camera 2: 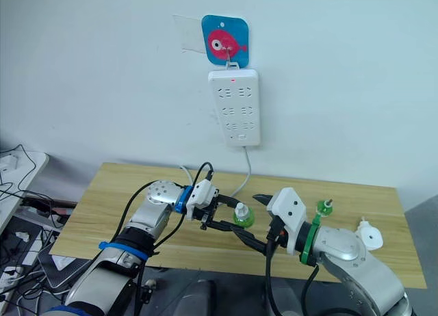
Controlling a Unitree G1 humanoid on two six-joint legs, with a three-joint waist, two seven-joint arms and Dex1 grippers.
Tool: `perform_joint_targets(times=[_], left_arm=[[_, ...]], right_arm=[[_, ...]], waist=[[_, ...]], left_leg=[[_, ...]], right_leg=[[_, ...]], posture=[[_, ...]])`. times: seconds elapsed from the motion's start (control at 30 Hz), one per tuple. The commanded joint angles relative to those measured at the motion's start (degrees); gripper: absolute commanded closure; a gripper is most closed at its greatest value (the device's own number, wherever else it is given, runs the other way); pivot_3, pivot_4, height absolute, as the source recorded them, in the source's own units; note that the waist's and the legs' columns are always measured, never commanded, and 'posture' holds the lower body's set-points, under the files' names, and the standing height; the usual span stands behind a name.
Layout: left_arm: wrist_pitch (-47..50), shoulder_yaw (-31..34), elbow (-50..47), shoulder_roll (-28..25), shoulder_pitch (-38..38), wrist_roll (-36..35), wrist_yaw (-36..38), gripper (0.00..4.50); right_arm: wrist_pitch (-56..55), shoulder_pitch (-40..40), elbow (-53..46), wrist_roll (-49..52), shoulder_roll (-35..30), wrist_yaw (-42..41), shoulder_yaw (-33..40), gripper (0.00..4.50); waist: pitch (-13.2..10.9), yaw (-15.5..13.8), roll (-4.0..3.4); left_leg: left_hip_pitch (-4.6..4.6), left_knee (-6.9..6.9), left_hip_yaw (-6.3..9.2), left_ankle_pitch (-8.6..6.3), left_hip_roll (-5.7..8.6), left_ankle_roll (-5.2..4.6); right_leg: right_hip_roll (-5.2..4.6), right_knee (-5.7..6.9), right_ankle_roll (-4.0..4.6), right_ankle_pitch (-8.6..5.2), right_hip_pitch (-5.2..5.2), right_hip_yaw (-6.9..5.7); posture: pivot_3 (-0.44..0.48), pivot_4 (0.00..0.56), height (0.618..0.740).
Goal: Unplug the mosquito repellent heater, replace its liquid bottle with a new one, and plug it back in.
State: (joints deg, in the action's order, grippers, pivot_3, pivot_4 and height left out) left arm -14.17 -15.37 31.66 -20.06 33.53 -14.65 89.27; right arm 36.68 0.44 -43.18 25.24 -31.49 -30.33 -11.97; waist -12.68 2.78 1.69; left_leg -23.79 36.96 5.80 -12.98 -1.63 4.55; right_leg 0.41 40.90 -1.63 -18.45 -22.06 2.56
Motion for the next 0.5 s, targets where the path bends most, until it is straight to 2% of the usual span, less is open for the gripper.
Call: perform_joint_targets(times=[0.03,0.33,0.5], left_arm=[[-0.4,0.8,-1.5,0.0,0.0,-0.3,-0.2,2.32],[-0.3,0.8,-1.8,0.0,-0.1,-0.3,-0.1,2.32],[-0.3,0.8,-1.8,0.1,-0.1,-0.4,-0.2,2.32]], right_arm=[[-3.8,0.4,0.8,-2.5,0.7,-0.4,-1.4,0.04],[0.5,-4.8,-0.9,-3.7,5.8,3.2,-4.9,0.04],[-2.4,-5.3,3.2,-5.3,6.1,2.3,-5.0,0.04]], waist=[[0.0,0.0,0.00],[0.0,0.2,0.00],[0.0,0.1,0.00]], left_leg=[[0.00,0.00,0.00,0.00,0.00,0.00],[0.00,0.00,0.03,0.00,-0.01,0.00],[-0.02,-0.01,0.02,0.00,0.00,0.00]], right_leg=[[0.00,0.00,0.00,0.00,0.00,0.00],[0.00,0.02,0.00,0.00,0.00,-0.01],[-0.01,-0.02,0.00,0.00,0.00,-0.01]], posture=[[-0.003,0.187,0.740],[-0.001,0.189,0.740],[-0.001,0.189,0.740]])
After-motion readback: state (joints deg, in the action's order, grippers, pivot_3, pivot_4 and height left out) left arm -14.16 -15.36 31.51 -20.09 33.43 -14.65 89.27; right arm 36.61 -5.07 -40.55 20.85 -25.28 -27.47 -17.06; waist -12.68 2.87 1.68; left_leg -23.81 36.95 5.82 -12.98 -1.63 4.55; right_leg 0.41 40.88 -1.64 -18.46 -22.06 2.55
